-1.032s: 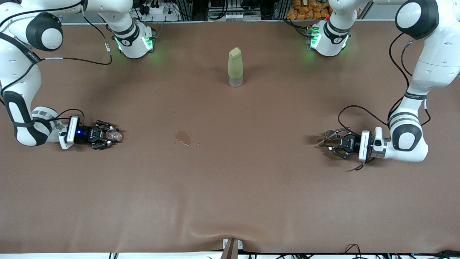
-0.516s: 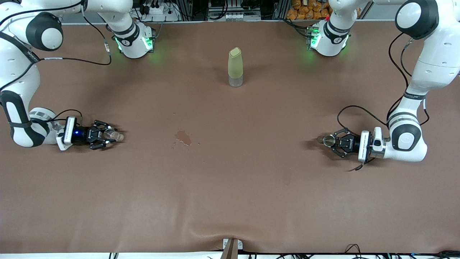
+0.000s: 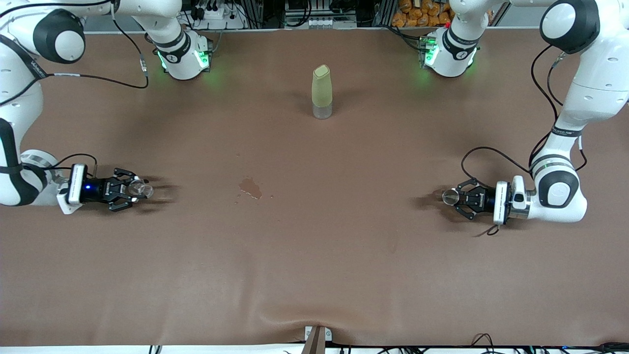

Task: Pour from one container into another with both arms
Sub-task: 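Lift the beaker with the right gripper while the left gripper lifts the jigger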

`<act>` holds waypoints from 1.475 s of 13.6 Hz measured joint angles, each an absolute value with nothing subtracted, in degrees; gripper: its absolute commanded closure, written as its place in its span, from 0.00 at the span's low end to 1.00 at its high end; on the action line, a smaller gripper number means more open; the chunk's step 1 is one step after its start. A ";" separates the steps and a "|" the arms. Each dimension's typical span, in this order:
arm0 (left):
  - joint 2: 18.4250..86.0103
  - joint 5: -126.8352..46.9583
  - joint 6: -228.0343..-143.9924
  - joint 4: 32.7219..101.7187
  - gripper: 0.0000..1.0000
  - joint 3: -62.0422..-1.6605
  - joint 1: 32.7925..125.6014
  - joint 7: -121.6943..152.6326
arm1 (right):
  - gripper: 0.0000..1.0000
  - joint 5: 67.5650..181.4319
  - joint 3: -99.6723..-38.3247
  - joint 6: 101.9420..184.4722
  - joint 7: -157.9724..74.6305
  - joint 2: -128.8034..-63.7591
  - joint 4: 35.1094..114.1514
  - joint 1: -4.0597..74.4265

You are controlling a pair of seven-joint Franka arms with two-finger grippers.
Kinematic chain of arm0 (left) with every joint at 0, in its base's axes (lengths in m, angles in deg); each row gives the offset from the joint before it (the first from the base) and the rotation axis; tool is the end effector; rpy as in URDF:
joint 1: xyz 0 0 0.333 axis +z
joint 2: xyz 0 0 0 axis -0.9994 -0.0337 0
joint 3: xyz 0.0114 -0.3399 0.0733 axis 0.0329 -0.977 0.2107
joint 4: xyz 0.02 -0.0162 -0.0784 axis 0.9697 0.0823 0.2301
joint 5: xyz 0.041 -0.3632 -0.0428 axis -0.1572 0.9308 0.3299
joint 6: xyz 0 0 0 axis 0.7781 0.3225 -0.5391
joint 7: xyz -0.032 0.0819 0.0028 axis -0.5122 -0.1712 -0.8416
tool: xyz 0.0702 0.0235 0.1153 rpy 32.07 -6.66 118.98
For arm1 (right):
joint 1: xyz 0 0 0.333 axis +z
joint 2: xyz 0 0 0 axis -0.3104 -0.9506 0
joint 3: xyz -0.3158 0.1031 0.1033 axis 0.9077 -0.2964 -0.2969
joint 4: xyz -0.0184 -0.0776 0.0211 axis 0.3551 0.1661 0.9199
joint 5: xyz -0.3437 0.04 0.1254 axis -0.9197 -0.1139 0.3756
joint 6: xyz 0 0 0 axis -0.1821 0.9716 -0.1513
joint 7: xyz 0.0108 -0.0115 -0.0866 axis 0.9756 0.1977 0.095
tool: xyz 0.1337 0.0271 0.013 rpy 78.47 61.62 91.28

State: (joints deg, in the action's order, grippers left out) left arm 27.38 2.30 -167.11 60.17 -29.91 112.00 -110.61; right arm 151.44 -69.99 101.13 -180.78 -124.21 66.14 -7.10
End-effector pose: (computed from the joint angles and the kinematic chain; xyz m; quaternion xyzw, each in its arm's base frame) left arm 0.6243 0.0080 0.1608 0.6166 -0.5261 0.2826 0.5130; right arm 0.5774 -0.1584 0.1692 -0.5261 -0.5171 -0.4494 0.5040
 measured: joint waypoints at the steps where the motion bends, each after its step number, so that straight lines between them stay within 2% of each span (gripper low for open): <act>1: 27.43 4.66 -167.16 59.44 1.00 -29.96 111.09 -110.17 | 0.79 151.44 -70.02 100.88 -179.83 -123.75 66.14 -6.90; 4: 27.48 11.29 -168.60 57.41 1.00 -30.01 106.70 -109.23 | 0.79 151.45 -70.27 100.56 -177.85 -122.62 65.91 -6.29; 10: 27.06 22.90 -177.26 55.32 1.00 -29.67 97.04 -109.20 | 0.80 151.52 -70.31 98.45 -174.17 -118.36 64.44 -6.22; 14: 24.81 24.33 -177.43 53.04 1.00 -29.24 97.15 -110.89 | 0.80 152.79 -70.77 98.25 -169.68 -113.44 64.04 -6.09; 20: 23.64 24.55 -177.12 51.49 1.00 -29.50 96.37 -116.09 | 0.80 156.14 -71.20 99.54 -168.48 -111.51 64.06 -3.36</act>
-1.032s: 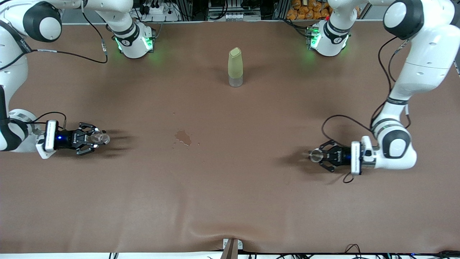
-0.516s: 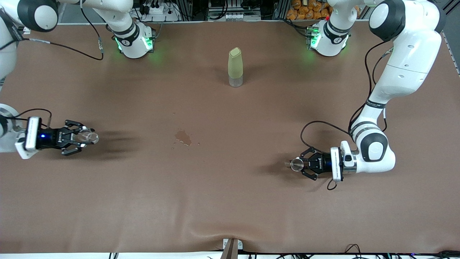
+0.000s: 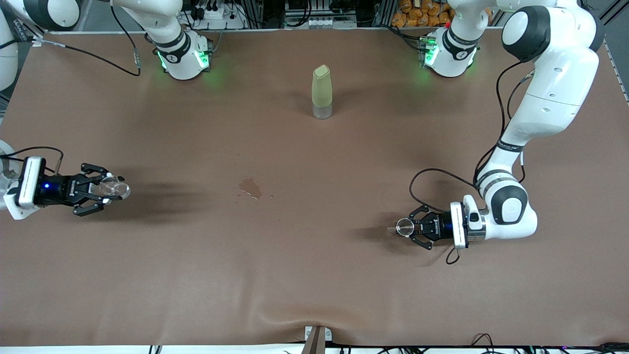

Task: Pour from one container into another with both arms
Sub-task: 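Lift the beaker with the right gripper while the left gripper lifts the jigger, then move the beaker above the jigger with the right gripper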

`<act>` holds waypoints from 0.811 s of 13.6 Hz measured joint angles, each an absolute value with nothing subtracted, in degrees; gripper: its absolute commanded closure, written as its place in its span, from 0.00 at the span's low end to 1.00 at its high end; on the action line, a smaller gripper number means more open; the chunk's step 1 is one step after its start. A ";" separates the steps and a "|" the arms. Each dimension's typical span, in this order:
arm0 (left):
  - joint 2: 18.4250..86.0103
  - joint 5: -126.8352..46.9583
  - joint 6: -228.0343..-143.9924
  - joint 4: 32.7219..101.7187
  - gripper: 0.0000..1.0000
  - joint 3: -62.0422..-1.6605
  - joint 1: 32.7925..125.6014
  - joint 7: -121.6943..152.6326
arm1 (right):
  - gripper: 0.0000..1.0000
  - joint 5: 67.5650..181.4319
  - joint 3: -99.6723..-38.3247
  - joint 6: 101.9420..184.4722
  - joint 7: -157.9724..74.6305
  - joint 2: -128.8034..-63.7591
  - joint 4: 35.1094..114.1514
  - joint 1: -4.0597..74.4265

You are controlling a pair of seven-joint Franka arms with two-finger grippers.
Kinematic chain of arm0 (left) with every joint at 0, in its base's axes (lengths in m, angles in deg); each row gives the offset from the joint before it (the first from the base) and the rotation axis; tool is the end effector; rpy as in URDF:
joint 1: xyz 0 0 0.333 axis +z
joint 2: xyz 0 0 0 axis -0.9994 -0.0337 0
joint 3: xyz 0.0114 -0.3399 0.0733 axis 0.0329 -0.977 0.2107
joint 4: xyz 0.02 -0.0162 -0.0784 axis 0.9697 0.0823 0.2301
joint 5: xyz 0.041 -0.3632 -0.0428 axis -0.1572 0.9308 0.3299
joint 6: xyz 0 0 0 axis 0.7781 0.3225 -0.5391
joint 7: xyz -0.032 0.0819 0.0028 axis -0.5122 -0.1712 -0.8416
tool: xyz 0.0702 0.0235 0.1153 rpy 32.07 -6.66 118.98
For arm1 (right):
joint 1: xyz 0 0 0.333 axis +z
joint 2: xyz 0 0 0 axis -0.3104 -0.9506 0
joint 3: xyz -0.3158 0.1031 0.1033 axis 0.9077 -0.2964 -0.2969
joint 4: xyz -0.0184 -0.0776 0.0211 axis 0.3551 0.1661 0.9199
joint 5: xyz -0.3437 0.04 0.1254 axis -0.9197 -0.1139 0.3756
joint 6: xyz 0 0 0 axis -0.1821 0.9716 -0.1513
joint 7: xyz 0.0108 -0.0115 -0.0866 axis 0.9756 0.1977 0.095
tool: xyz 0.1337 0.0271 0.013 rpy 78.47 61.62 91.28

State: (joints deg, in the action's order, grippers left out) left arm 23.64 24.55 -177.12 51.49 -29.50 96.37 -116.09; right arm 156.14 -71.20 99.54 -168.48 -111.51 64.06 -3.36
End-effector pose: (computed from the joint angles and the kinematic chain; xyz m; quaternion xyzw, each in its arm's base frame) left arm 0.6947 -0.1493 0.1842 0.5877 -0.5034 0.4089 0.4837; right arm 0.6226 -0.1163 0.3277 -0.5159 -0.5420 -0.4509 0.4866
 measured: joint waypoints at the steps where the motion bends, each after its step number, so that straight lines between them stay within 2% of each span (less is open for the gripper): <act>1: 23.61 24.55 -177.12 51.42 1.00 -29.51 96.29 -116.24 | 0.80 156.45 -71.23 99.99 -168.48 -111.51 64.07 -2.78; 11: 23.94 24.49 -176.99 49.46 1.00 -29.84 91.09 -117.03 | 0.80 161.75 -71.42 104.78 -168.29 -111.18 64.16 2.89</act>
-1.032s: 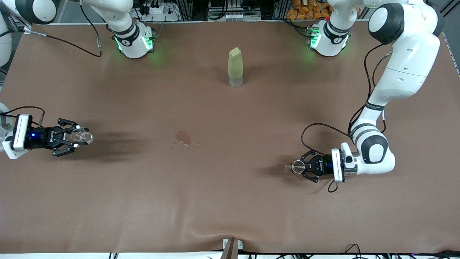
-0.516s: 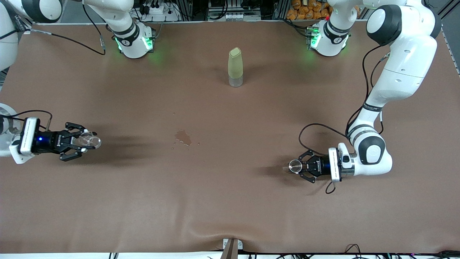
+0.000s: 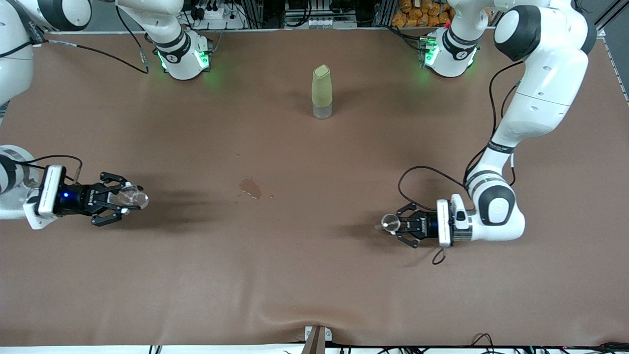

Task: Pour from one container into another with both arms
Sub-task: 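Move the beaker above the jigger with the right gripper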

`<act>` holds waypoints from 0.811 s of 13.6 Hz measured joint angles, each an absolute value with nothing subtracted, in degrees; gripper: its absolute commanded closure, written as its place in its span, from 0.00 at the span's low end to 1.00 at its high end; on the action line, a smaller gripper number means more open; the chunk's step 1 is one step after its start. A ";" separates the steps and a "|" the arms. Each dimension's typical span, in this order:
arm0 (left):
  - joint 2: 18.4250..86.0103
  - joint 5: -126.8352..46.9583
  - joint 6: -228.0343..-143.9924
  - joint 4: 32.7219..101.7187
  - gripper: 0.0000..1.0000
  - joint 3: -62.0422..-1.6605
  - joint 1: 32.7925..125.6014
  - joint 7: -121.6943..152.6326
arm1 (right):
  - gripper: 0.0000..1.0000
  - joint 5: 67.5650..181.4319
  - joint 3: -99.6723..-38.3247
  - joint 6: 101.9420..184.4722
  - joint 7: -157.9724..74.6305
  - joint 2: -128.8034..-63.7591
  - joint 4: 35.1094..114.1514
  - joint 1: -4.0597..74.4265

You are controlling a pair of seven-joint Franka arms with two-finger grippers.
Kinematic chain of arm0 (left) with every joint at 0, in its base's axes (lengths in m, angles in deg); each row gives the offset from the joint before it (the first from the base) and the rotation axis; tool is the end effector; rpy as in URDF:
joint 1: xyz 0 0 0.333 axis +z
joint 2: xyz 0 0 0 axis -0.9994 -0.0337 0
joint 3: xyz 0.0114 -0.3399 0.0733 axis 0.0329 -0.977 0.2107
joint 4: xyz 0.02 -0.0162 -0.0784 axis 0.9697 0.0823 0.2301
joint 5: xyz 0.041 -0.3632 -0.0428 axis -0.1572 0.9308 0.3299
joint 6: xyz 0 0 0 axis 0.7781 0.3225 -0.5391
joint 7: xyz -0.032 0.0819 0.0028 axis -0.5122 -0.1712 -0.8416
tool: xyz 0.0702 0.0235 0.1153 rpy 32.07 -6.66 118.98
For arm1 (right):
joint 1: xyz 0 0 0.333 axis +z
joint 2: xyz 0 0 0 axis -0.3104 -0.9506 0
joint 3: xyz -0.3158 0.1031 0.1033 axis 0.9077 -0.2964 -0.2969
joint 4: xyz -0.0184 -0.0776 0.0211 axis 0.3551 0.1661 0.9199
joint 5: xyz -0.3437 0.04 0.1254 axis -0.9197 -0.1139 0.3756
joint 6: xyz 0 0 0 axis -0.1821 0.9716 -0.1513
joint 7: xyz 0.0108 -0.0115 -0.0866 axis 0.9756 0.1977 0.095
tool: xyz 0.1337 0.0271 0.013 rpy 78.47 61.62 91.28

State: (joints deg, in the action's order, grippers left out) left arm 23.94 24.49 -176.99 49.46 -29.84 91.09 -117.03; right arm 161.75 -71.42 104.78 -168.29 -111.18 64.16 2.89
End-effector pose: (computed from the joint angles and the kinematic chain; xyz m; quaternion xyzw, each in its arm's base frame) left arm 0.6890 -0.2141 0.2020 0.5499 -0.5419 0.4043 0.4904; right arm 0.6515 -0.0513 0.3351 -0.5071 -0.5451 -0.4691 0.4751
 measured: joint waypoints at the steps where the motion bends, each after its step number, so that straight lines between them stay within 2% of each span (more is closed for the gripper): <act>1: 24.15 24.48 -177.40 48.88 1.00 -29.83 89.02 -117.23 | 0.80 162.66 -71.47 105.91 -168.24 -111.18 64.18 4.03; 6: 24.41 26.90 -184.40 48.05 1.00 -29.86 78.83 -117.56 | 0.80 164.51 -71.49 108.69 -167.24 -111.07 64.48 8.48; 11: 24.25 31.46 -191.84 47.83 1.00 -29.77 71.40 -117.57 | 0.80 164.63 -71.52 108.54 -166.68 -108.23 69.52 10.67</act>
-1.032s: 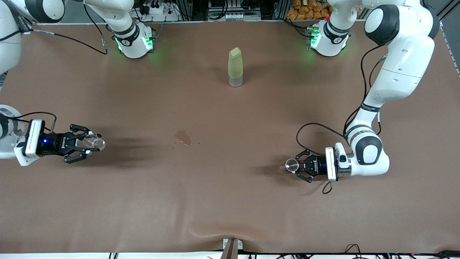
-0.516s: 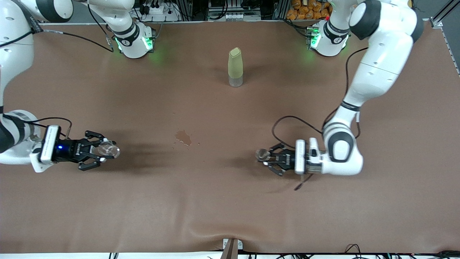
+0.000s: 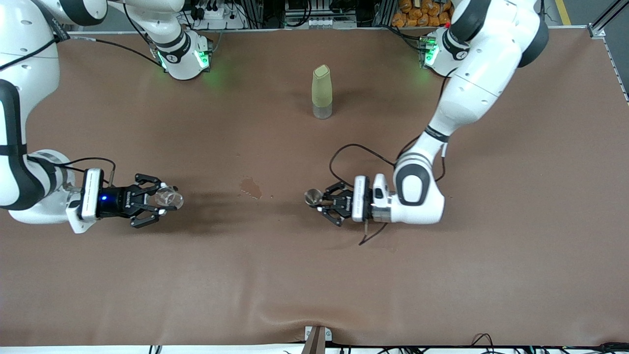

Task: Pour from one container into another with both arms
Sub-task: 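Move the beaker above the jigger with the right gripper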

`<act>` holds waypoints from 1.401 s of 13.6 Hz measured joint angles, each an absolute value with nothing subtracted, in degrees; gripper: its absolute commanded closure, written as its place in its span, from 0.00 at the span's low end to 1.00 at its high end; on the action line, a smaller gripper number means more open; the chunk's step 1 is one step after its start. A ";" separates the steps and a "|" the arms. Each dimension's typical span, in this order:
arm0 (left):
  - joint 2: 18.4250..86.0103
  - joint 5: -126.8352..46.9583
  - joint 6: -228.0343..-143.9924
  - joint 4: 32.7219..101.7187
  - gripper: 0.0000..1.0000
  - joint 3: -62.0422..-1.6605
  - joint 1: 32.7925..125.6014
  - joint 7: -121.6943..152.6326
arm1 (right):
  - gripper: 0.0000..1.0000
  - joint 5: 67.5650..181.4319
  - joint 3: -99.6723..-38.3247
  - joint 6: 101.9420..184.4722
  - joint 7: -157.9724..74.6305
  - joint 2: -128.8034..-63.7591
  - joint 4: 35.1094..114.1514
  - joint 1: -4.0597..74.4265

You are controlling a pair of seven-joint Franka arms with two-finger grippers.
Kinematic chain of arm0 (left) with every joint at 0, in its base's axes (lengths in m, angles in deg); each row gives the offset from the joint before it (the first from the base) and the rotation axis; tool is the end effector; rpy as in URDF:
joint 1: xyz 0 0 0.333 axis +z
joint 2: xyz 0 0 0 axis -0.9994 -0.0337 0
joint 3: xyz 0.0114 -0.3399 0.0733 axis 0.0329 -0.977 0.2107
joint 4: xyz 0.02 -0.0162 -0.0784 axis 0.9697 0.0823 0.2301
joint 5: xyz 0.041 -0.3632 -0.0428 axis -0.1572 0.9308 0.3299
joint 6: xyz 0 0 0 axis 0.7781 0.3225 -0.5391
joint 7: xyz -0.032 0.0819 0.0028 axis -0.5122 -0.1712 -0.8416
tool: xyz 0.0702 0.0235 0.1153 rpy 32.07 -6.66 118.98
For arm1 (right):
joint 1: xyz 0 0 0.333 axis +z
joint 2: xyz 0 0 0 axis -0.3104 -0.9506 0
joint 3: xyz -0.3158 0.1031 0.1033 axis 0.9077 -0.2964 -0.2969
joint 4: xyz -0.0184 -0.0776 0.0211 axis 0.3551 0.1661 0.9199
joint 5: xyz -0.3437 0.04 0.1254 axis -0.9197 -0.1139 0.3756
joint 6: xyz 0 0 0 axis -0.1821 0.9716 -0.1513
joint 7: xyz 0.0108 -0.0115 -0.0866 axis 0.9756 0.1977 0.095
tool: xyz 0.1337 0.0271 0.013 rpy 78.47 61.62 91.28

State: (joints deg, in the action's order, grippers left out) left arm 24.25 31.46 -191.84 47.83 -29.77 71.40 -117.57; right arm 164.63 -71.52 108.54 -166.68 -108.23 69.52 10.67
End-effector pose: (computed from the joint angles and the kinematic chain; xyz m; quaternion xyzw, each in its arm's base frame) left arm 0.6258 -0.4198 0.2073 0.5368 -0.5896 0.3845 0.4651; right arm 0.6441 0.0367 0.3352 -0.5028 -0.5442 -0.4461 0.5021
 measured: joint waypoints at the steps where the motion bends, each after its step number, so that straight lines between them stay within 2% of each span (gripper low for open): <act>1: 24.23 31.71 -193.60 47.52 1.00 -29.76 69.88 -117.57 | 0.80 164.72 -71.53 108.71 -166.65 -107.29 70.93 11.36; 9: 22.71 42.03 -201.87 45.74 1.00 -28.92 60.02 -117.68 | 0.80 167.37 -71.56 113.79 -166.57 -100.05 83.37 16.89; 19: 21.75 46.65 -205.67 43.99 1.00 -28.49 54.77 -117.68 | 0.80 174.27 -71.58 117.30 -166.56 -94.46 97.80 24.47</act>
State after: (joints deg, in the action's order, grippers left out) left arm 21.75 46.65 -205.67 43.99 -28.49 54.77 -117.68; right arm 174.27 -71.58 117.30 -166.56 -94.46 97.80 24.47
